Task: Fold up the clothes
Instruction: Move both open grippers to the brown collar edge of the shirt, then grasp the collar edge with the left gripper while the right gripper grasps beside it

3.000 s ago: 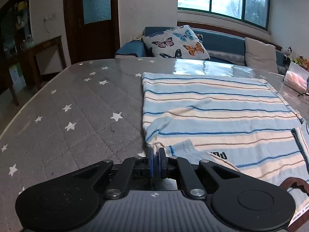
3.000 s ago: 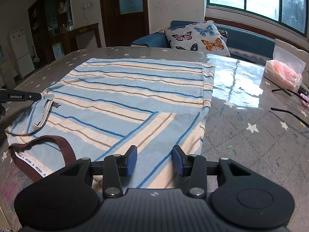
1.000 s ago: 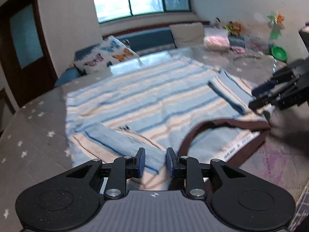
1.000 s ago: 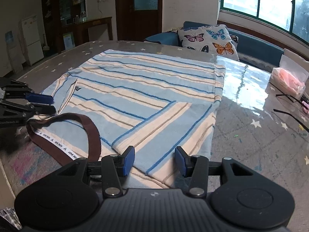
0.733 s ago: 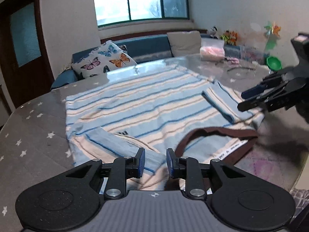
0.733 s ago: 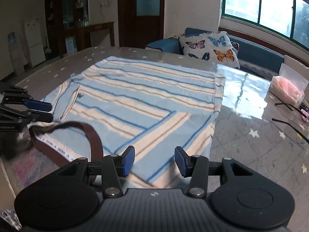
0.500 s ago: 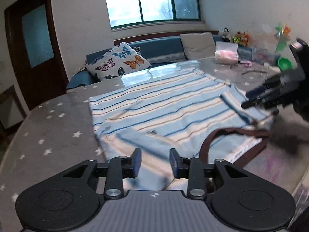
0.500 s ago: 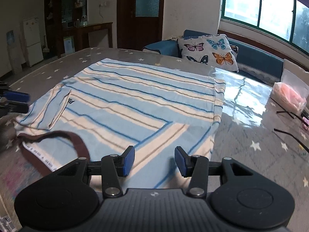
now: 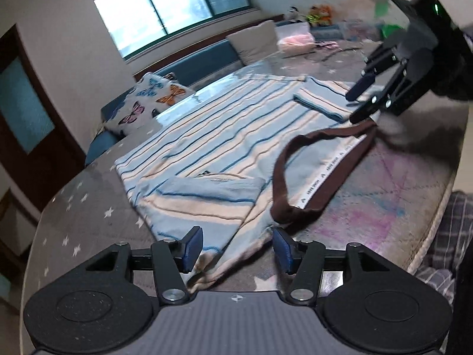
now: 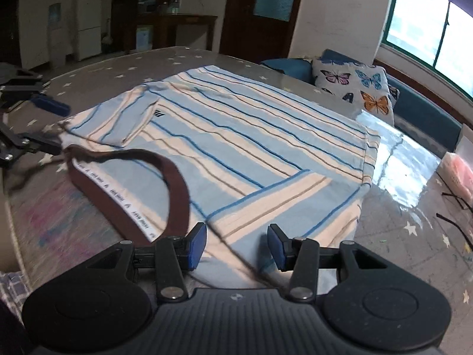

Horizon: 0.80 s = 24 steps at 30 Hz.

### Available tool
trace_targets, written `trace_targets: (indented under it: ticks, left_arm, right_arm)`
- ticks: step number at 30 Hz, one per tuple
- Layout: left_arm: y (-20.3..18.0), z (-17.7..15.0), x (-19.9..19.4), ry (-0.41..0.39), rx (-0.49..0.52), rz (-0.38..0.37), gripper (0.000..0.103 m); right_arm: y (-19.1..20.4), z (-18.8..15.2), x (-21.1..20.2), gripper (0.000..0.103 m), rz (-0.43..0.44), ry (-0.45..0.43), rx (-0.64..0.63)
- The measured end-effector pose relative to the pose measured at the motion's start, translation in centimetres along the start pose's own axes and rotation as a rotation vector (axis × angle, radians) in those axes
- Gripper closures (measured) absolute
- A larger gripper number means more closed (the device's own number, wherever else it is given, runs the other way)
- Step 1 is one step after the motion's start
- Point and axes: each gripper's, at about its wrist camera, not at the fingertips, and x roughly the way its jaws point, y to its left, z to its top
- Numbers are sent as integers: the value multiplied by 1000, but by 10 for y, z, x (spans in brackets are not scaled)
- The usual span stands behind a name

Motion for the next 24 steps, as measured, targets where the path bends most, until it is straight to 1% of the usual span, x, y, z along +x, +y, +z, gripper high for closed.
trace_targets:
  ticks: [4, 7, 10, 12, 14, 16, 17, 19, 20, 21, 24]
  left_arm:
    - [-4, 0, 6, -1, 49, -8, 46]
    - [-7, 0, 11, -2, 85, -15, 46]
    - [-4, 1, 16, -3, 84, -31, 47]
    - [0, 2, 18, 0, 69, -52, 58]
    - [5, 3, 21, 11, 42, -66, 84]
    - [9, 4, 23, 19, 13, -74, 92]
    - [11, 4, 23, 18, 0, -73, 95]
    - [16, 8, 23, 10, -31, -68, 96]
    - [19, 10, 22, 4, -50, -70, 96]
    - [23, 12, 22, -1, -72, -73, 96]
    - [30, 15, 24, -3, -105, -70, 96]
  right_arm:
    - [2, -3, -14, 56, 14, 8, -52]
    - [4, -8, -20, 52, 17, 30, -110]
    - [8, -14, -22, 50, 28, 47, -153]
    - [9, -17, -21, 49, 32, 46, -175]
    - [8, -17, -19, 48, 32, 37, -182]
    - [4, -16, -16, 48, 31, 35, -177]
    - [3, -15, -15, 48, 30, 33, -175]
    - [-2, -13, -13, 49, 37, 38, -164]
    - [-5, -12, -12, 55, 41, 43, -158]
    - [-7, -11, -11, 57, 45, 47, -152]
    - [-17, -10, -10, 62, 51, 60, -127]
